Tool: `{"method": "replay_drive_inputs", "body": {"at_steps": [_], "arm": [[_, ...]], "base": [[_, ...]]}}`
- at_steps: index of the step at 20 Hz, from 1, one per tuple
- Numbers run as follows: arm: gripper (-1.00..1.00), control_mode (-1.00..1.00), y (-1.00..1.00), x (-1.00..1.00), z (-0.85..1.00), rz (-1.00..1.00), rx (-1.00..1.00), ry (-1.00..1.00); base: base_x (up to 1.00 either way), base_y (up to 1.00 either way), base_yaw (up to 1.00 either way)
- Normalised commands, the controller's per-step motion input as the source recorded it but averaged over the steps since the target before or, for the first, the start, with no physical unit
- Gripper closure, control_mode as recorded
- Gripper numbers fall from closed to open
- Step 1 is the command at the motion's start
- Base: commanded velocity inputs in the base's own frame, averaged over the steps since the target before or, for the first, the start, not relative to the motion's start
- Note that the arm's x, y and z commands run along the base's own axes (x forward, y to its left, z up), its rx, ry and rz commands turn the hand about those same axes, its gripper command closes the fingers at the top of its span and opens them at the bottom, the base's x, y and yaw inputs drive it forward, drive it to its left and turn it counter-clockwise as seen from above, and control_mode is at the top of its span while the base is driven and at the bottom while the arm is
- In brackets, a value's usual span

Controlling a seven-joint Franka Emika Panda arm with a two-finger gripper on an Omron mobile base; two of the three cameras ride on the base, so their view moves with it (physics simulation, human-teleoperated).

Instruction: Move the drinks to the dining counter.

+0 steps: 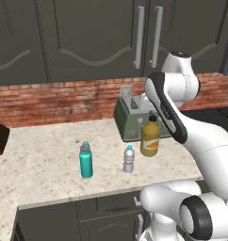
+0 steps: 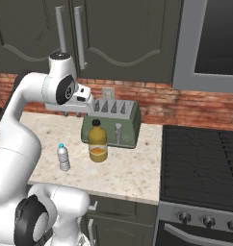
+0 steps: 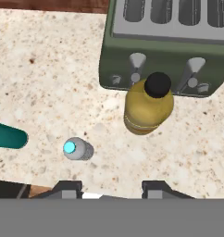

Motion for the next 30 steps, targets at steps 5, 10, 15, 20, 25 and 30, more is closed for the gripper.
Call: {"method": "replay_drive_inputs", "body": {"at_steps": [5, 10, 15, 20, 25, 30], "arm": [[-1.00, -1.00, 0.00, -0.06, -0.04, 0.00, 0.00, 0.01], [-1.00, -1.00, 0.02, -0.28, -0.02, 0.00, 0.00, 0.00], [-1.00, -1.00, 0.05, -0.35, 0.00, 0.00, 0.00, -0.03], [-1.00, -1.00, 0.13, -0.33, 0.00, 0.01, 0.00, -0.02], [-1.00, -1.00, 0.21, -0.26, 0.00, 0.03, 0.00, 0.00], [-1.00, -1.00, 0.24, -0.23, -0.05, 0.02, 0.00, 0.00]], "base": [[0.00, 0.00, 0.00], [0.00, 0.00, 0.00], [0.00, 0.00, 0.00], [0.00, 0.00, 0.00], [0.00, 0.00, 0.00], [0.00, 0.00, 0.00]]}}
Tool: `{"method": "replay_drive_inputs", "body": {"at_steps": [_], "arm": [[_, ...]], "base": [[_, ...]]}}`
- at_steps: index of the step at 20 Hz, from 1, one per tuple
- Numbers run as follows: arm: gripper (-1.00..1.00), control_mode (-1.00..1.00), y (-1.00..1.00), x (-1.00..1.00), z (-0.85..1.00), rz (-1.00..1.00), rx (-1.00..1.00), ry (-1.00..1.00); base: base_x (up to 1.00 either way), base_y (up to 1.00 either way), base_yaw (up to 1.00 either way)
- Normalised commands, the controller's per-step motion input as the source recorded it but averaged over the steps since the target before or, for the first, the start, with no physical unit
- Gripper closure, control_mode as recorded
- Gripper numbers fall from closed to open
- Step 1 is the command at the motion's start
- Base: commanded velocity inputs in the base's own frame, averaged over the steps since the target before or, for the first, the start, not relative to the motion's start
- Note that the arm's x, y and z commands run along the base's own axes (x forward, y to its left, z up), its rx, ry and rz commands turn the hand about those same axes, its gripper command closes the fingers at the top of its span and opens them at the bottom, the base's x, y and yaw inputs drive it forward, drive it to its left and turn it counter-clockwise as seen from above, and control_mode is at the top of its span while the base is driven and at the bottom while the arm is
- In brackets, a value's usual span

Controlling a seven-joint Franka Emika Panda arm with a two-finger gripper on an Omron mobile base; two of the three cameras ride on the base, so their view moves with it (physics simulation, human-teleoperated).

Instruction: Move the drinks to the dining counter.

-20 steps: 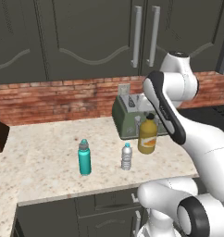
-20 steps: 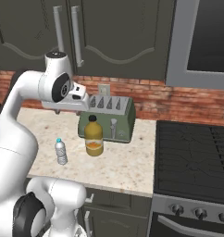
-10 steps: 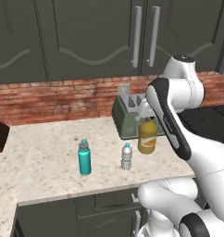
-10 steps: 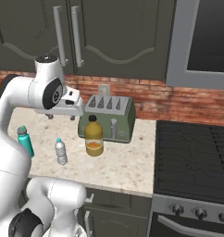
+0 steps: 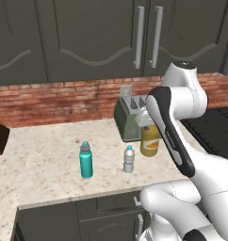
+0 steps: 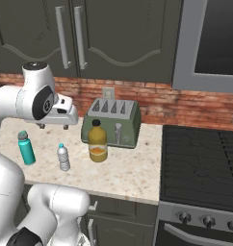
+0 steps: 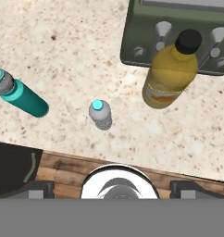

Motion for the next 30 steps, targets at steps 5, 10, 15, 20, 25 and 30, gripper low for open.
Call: {"method": "replay_drive_inputs", "body": {"at_steps": [5, 10, 15, 20, 25, 30], "arm": [[-1.00, -1.00, 0.22, -0.08, -0.11, 0.03, 0.00, 0.02], [-1.00, -1.00, 0.11, 0.00, -0.19, 0.01, -0.01, 0.01], [-1.00, -1.00, 0.00, 0.00, -0.20, 0.00, 0.00, 0.00], [-1.00, -1.00, 0.00, 0.00, -0.14, 0.00, 0.00, 0.00], [-1.00, -1.00, 0.00, 0.00, -0.15, 0.00, 0.00, 0.00], [-1.00, -1.00, 0.08, 0.00, -0.20, 0.00, 0.00, 0.00]], "base": [[0.00, 0.00, 0.00], [0.00, 0.00, 0.00], [0.00, 0.00, 0.00], [0.00, 0.00, 0.00], [0.00, 0.00, 0.00], [0.00, 0.00, 0.00]]}}
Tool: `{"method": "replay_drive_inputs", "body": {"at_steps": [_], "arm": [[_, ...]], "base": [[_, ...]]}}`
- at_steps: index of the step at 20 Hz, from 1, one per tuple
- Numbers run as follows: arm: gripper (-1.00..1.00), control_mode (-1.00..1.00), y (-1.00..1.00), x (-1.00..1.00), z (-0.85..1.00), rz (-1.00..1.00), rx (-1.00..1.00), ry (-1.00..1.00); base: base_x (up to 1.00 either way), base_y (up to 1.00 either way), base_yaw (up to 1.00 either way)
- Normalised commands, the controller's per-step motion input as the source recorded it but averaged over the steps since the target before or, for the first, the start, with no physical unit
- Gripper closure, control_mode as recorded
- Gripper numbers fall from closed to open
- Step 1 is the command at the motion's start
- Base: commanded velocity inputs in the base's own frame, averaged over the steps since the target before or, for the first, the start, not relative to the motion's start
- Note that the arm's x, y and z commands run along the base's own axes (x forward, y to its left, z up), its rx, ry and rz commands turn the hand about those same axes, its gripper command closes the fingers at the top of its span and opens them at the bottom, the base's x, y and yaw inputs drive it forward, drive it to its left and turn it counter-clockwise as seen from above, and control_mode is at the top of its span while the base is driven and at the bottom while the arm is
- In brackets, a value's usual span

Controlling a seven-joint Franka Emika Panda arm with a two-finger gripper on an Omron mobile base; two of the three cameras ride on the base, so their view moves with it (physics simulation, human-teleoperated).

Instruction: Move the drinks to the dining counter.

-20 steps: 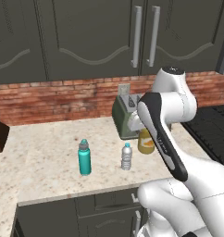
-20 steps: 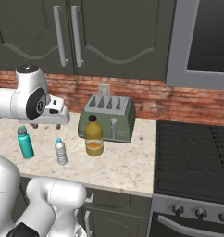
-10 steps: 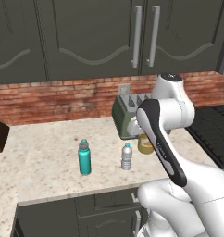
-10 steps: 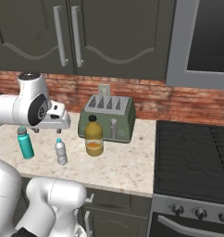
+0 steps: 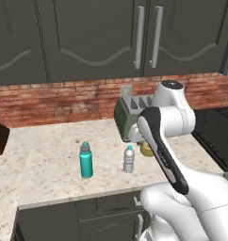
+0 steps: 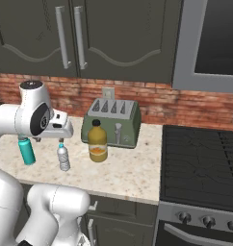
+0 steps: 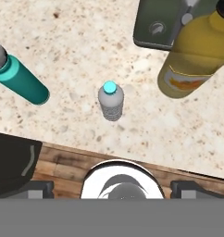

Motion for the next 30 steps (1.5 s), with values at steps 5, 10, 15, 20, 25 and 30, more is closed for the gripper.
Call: {"method": "replay_drive_inputs", "body": {"at_steps": [5, 10, 15, 20, 25, 30], "arm": [[-1.00, -1.00, 0.11, 0.00, -0.19, 0.00, 0.00, 0.00], [-1.00, -1.00, 0.03, 0.00, -0.16, 0.00, 0.00, 0.00], [-1.00, -1.00, 0.02, 0.04, -0.11, 0.00, 0.00, 0.00], [-1.00, -1.00, 0.08, 0.14, -0.10, 0.00, -0.01, 0.00], [-1.00, -1.00, 0.06, 0.18, -0.07, 0.00, 0.00, 0.00], [-1.00, -1.00, 0.00, 0.17, -0.09, 0.00, 0.00, 0.00]], "base": [[0.00, 0.00, 0.00], [0.00, 0.00, 0.00], [0.00, 0.00, 0.00], [0.00, 0.00, 0.00], [0.00, 0.00, 0.00], [0.00, 0.00, 0.00]]}}
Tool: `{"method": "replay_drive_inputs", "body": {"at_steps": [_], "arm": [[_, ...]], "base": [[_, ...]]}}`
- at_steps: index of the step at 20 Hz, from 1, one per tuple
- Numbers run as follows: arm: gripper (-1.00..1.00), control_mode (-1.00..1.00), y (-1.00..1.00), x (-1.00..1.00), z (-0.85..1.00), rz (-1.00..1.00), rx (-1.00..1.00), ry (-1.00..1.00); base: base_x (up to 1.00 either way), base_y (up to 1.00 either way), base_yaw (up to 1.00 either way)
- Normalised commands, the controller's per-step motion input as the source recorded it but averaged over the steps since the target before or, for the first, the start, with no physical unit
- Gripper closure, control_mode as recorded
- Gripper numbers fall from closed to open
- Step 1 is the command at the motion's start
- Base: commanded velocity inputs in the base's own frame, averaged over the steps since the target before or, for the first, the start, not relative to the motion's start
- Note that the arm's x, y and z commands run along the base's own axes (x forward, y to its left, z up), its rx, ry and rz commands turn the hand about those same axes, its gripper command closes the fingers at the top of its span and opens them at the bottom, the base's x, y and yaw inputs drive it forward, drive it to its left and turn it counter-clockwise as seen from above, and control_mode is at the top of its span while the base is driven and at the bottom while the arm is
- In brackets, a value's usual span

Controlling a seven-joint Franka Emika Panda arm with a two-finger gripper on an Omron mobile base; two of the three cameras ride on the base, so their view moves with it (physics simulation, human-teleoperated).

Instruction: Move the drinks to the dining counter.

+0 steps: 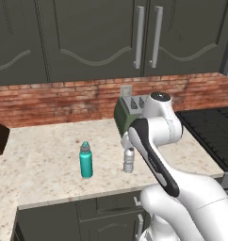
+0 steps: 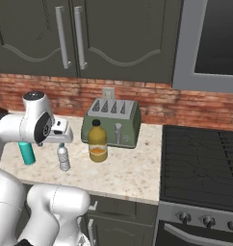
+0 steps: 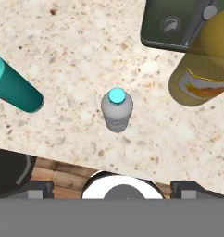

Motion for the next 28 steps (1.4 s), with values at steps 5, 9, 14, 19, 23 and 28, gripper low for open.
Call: {"method": "replay_drive_inputs", "body": {"at_steps": [5, 9, 14, 19, 23, 28], "arm": [[-1.00, -1.00, 0.00, 0.23, -0.12, 0.00, 0.00, 0.00], [-1.00, -1.00, 0.01, 0.19, -0.10, 0.00, 0.00, 0.00], [-1.00, -1.00, 0.03, 0.20, -0.11, 0.00, 0.00, 0.00], [-1.00, -1.00, 0.08, 0.15, -0.15, 0.00, 0.00, 0.00], [-1.00, -1.00, 0.07, 0.16, -0.20, 0.00, 0.00, 0.00], [-1.00, -1.00, 0.04, 0.14, -0.21, 0.00, 0.00, 0.00]], "base": [[0.00, 0.00, 0.00], [0.00, 0.00, 0.00], [0.00, 0.00, 0.00], [0.00, 0.00, 0.00], [0.00, 0.00, 0.00], [0.00, 0.00, 0.00]]}}
